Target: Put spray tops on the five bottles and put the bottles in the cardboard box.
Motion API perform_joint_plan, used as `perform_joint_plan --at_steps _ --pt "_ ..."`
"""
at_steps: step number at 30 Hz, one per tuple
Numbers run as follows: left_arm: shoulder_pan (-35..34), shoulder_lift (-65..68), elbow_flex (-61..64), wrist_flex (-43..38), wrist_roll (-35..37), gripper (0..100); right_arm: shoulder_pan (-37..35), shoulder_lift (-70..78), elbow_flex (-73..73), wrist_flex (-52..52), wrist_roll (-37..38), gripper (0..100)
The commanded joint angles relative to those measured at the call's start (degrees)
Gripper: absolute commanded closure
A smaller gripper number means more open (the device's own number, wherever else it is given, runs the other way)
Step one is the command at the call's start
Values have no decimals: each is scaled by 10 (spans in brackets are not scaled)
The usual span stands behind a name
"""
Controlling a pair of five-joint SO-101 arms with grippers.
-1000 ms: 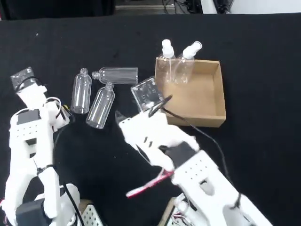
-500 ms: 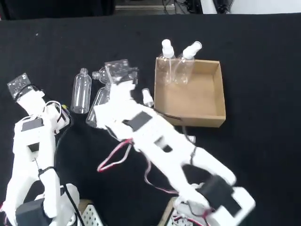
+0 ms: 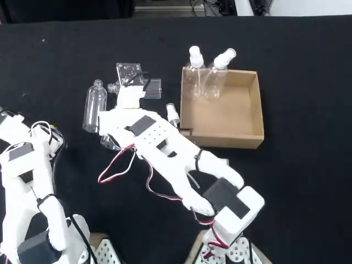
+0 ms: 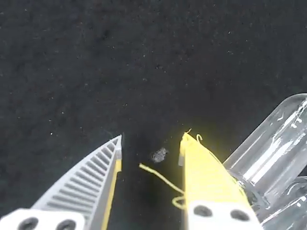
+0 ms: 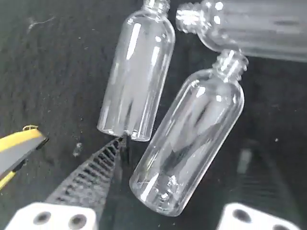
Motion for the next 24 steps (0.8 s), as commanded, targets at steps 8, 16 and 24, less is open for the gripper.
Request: perform_joint_plan --at_steps 8,16,24 --pt "-5 -6 -6 -12 8 812 13 86 -109 -43 -19 620" --pt "-6 -6 -6 -12 8 812 53 132 -125 -23 -16 629" --pt "-6 -6 -7 -13 8 812 62 131 -138 104 28 994"
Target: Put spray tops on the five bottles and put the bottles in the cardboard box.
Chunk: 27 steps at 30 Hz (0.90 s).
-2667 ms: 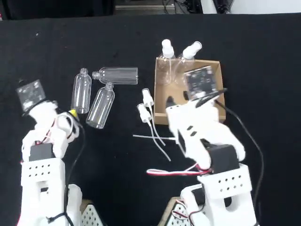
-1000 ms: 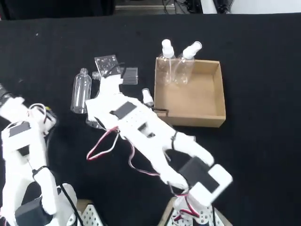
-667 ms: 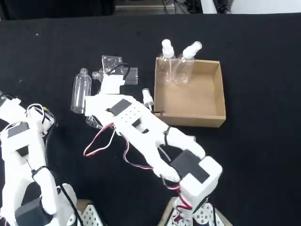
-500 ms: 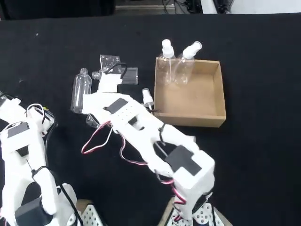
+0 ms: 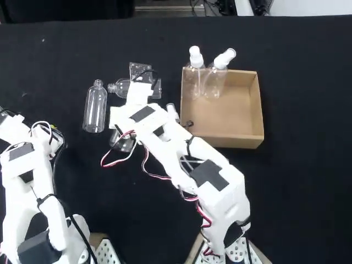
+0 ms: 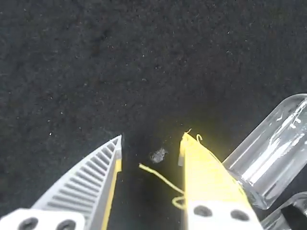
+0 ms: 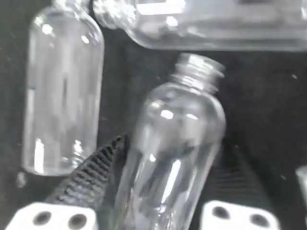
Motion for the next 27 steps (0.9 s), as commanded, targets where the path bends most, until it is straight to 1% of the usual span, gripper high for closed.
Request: perform_joint_plan --at_steps 1,3,8,10,12,14,17,18,19,22,23,27 --pt "-6 -6 -7 -11 6 812 13 -8 -37 67 57 975" --pt "-7 -6 -7 -11 6 812 13 -15 -45 121 103 957" --pt "-7 -6 -7 -11 6 812 -1 -66 -37 255 263 988" --pt "-7 -6 -7 -11 6 812 -18 -104 0 280 313 988" --pt "-7 -6 -7 -11 6 812 -42 -156 65 276 347 988" --pt "-7 -6 -7 -11 6 812 -61 -214 138 253 367 987" --pt "-8 -6 -7 -11 5 812 -66 -285 226 216 375 978" --pt "-8 -6 -7 -11 5 812 -66 -300 247 214 375 953" --pt "-8 -6 -7 -11 5 812 -66 -309 261 218 375 907" --pt "-7 -6 -8 -11 6 812 -69 -308 265 253 375 757" --pt "-7 -6 -8 -11 6 812 -69 -306 258 273 375 730" --pt "-8 -6 -7 -11 6 812 -66 -303 194 361 375 724"
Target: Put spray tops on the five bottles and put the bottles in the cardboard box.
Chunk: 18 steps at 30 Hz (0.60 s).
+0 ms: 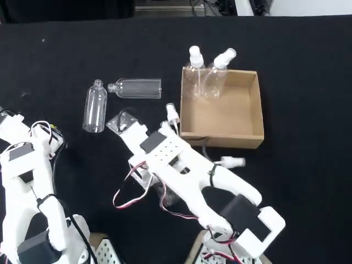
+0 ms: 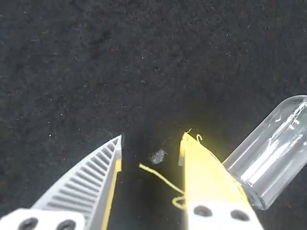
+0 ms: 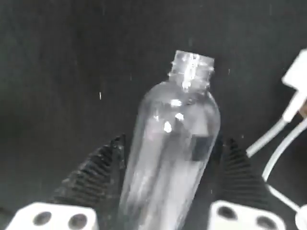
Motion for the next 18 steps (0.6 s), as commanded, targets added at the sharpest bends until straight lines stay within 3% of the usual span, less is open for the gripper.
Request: perform_joint_plan --at_steps 1,12,18 --pt "-8 -6 -7 -9 6 812 -4 -31 -74 73 1 724" --pt "-9 -6 -6 -9 5 812 0 -31 -50 59 -10 724" --pt "-9 -6 -7 -9 5 812 22 -31 22 -18 -10 724"
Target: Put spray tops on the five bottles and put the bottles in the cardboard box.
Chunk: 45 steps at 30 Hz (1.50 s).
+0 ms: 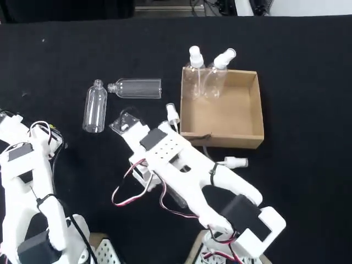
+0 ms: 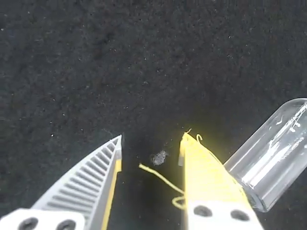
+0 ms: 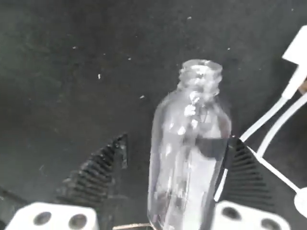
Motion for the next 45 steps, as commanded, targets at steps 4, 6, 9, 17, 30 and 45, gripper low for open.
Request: perform_joint_plan --at_steps 4,6,9,17,30,45 --pt "-6 -6 -7 -9 3 812 14 -36 44 -69 -4 792" --pt "-6 -6 -7 -9 3 812 14 -37 35 -69 -4 893" --pt "-6 -6 -7 -9 3 812 14 -37 13 -68 -4 987" --pt "-6 -6 -8 -9 3 812 4 -36 -24 -163 -79 970" --pt "-5 -6 -9 -9 3 812 -51 31 -25 -162 -86 766" --pt "-6 -6 -8 -9 2 812 -29 139 -156 -1 11 761"
